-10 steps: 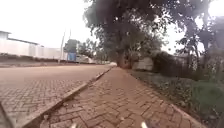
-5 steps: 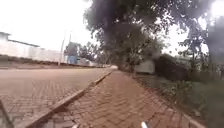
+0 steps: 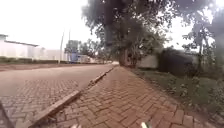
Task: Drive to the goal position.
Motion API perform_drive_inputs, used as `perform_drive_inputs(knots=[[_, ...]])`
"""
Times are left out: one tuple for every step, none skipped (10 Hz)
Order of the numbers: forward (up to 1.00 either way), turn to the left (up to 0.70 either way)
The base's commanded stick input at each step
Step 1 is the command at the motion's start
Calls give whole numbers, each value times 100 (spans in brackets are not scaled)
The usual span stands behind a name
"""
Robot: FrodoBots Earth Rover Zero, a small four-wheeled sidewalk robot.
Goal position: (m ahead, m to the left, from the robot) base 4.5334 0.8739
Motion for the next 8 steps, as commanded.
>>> perform_drive_inputs(knots=[[70,-29],[70,-21],[70,-11],[70,2],[70,8],[70,8],[70,8],[70,8]])
